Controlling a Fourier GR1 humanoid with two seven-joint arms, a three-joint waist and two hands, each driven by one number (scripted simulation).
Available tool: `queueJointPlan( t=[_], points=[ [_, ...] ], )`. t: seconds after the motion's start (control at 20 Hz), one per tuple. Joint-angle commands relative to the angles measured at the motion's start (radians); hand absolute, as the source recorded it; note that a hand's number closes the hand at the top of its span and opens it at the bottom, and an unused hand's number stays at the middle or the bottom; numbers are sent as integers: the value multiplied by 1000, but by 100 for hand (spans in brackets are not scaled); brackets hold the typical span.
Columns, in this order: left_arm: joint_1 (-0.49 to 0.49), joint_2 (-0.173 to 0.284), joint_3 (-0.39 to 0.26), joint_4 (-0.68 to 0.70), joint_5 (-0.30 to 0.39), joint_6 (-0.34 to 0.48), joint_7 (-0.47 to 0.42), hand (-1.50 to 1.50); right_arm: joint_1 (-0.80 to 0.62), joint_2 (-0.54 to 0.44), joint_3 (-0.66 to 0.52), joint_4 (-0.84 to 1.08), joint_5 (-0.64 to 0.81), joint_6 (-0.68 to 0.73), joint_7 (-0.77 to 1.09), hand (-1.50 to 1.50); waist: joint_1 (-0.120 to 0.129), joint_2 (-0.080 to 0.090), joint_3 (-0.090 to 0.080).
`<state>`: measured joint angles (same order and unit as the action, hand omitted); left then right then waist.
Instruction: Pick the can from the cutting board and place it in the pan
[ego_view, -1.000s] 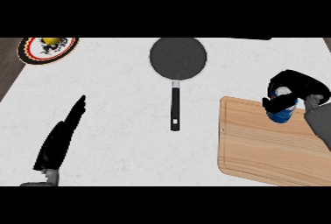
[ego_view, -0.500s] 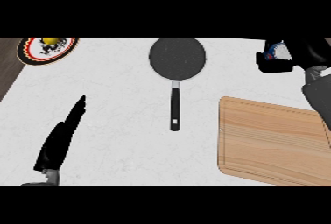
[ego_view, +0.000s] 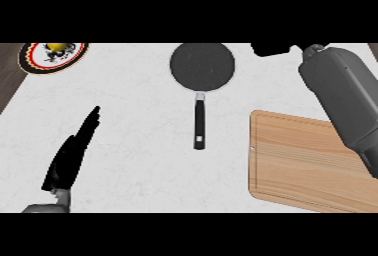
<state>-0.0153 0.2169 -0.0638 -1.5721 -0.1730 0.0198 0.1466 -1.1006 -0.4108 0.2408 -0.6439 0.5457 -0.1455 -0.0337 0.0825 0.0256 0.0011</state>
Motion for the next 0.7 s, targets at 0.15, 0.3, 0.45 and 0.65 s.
queueJointPlan(
  t=[0.15,0.3,0.45,0.65],
  points=[
    [-11,-2,1,5,-1,-7,7,0,-139,155,-58,258,-17,-44,-63,150,11,8,0],
    [-13,6,-6,-5,-11,-12,-21,0,-219,226,-90,310,-45,-22,9,150,36,14,-1],
    [-8,2,-17,-3,-11,-21,-23,0,-201,252,-86,373,-28,-60,-39,150,47,24,-1],
    [-35,13,-2,-10,6,-37,-4,0,-204,282,-54,448,14,-61,-40,150,57,30,-1]
  ],
)
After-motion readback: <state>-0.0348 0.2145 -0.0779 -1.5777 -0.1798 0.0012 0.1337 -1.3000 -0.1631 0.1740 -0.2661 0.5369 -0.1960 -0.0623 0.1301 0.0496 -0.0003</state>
